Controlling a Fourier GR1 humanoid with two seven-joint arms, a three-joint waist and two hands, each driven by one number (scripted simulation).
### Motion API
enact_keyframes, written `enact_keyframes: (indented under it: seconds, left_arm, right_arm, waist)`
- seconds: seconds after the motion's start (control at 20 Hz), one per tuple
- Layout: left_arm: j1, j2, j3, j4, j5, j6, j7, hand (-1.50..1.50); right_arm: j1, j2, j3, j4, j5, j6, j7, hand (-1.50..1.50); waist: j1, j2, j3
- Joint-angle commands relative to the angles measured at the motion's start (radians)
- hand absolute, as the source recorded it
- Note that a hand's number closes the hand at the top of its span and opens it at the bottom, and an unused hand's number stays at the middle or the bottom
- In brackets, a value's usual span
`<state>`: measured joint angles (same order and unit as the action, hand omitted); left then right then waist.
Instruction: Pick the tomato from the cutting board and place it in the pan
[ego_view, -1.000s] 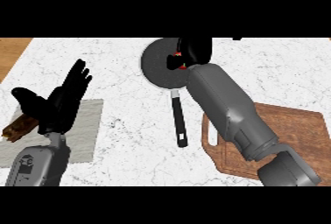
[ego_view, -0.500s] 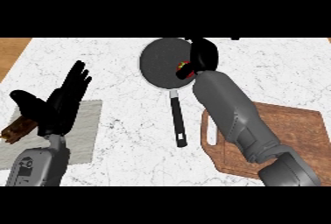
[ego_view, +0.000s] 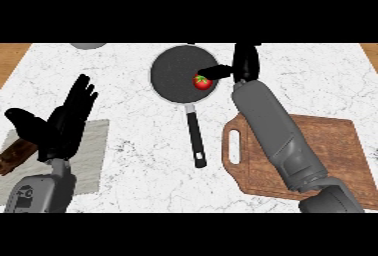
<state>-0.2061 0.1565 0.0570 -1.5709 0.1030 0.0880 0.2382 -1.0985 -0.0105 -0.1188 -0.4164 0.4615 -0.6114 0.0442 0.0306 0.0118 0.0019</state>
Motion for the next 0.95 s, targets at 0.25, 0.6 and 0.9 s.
enact_keyframes:
  seconds: [0.25,0.6,0.9]
  left_arm:
    - [0.073,0.030,0.026,-0.057,0.005,-0.014,0.009,0.00]
    - [0.081,0.061,0.077,-0.078,0.044,-0.042,0.034,0.00]
    - [0.089,0.031,0.045,-0.129,0.025,-0.041,0.066,0.00]
  right_arm:
    - [0.256,-0.037,-0.111,-0.270,-0.242,0.280,-0.246,-1.50]
    - [0.516,-0.095,-0.004,-0.673,-0.252,0.431,-0.116,-1.50]
    - [0.703,-0.092,0.043,-0.894,-0.243,0.419,-0.068,-1.50]
  waist:
    - [-0.047,-0.023,-0.001]
    - [-0.051,-0.022,-0.003]
    - [-0.034,-0.015,-0.002]
